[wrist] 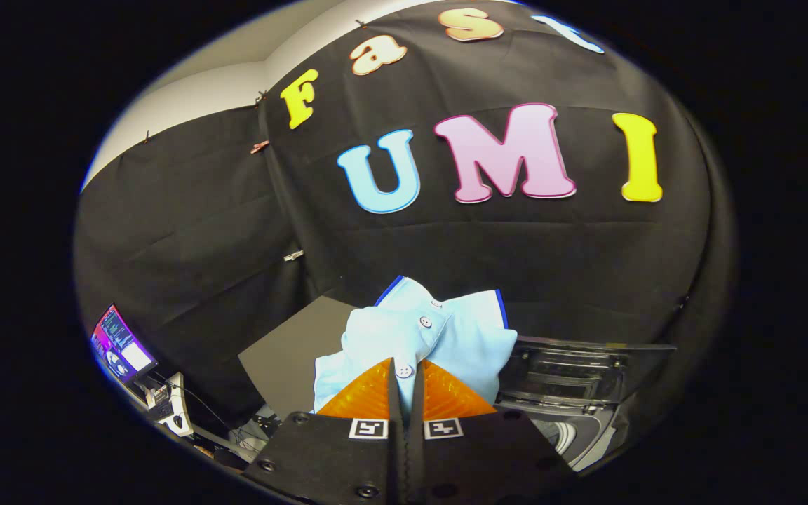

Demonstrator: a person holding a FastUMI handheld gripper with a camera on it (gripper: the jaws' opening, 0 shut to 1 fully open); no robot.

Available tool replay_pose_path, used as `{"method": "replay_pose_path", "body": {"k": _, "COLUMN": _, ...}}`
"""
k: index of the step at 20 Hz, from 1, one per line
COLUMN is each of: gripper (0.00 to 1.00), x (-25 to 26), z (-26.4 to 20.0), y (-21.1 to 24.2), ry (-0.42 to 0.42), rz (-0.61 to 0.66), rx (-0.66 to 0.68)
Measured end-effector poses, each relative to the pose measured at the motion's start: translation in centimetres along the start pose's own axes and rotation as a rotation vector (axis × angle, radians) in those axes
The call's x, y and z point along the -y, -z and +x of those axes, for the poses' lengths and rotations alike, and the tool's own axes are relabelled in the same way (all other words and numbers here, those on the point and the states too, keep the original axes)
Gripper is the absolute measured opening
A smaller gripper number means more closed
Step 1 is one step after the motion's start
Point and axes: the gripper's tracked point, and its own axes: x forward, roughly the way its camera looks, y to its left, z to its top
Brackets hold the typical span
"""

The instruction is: Put the clothes into the washing machine and then close the washing machine lid.

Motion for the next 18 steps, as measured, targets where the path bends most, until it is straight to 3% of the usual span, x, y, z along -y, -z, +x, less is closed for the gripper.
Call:
{"method": "replay_pose_path", "body": {"k": 9, "gripper": 0.04, "x": 8.1, "z": -4.8, "y": -0.1, "ry": 0.133, "rz": -0.021, "rx": 0.017}}
{"method": "replay_pose_path", "body": {"k": 18, "gripper": 0.04, "x": 10.3, "z": -3.5, "y": 2.7, "ry": 0.174, "rz": -0.039, "rx": -0.04}}
